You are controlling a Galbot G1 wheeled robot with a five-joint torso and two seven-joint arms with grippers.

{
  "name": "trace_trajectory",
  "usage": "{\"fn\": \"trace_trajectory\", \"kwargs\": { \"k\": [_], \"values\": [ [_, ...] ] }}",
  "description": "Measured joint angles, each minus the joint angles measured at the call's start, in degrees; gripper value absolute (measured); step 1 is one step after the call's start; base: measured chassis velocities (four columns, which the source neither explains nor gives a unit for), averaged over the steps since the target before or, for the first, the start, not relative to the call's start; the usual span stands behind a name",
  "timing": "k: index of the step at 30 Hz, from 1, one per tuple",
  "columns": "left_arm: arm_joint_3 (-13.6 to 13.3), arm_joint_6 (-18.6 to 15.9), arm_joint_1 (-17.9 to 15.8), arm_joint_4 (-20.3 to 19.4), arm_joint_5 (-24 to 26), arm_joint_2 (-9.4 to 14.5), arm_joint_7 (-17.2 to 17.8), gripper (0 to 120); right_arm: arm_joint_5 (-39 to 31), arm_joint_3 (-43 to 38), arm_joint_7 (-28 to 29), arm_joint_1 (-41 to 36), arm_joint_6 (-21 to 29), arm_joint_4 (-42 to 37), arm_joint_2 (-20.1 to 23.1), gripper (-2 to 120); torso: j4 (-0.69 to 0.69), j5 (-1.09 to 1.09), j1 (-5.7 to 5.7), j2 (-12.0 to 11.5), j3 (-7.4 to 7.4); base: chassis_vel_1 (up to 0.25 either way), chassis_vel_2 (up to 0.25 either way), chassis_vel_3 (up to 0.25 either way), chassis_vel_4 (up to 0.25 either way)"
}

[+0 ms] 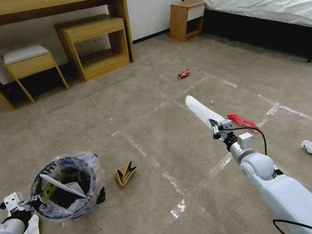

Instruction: Pick up the trash bin and place the garbage on the floor into it.

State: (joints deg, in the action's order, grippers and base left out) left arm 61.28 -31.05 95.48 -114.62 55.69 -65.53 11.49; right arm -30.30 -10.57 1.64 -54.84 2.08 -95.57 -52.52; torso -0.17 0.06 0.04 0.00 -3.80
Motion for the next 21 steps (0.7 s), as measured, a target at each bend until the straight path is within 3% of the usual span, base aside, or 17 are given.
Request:
{"fn": "trace_trajectory", "kwargs": {
  "k": [14, 21],
  "values": [
    [0.1, -2.4, 0.8, -2.8, 3.4, 0.8, 1.8, 1, -4.7, 4.5, -3.4, 1.7, -5.8, -7.2, 1.1, 0, 0.00, 0.00, 0.00, 0.0, 0.00, 0.000, 0.000, 0.000, 0.000],
    [-0.8, -4.0, 1.3, -4.9, 4.8, 0.6, 2.6, 1, -11.3, 12.6, -6.1, 6.7, -10.6, -14.1, 2.0, 0, -0.01, 0.00, 0.00, 0.0, 0.00, 0.000, 0.000, 0.000, 0.000]
  ]
}}
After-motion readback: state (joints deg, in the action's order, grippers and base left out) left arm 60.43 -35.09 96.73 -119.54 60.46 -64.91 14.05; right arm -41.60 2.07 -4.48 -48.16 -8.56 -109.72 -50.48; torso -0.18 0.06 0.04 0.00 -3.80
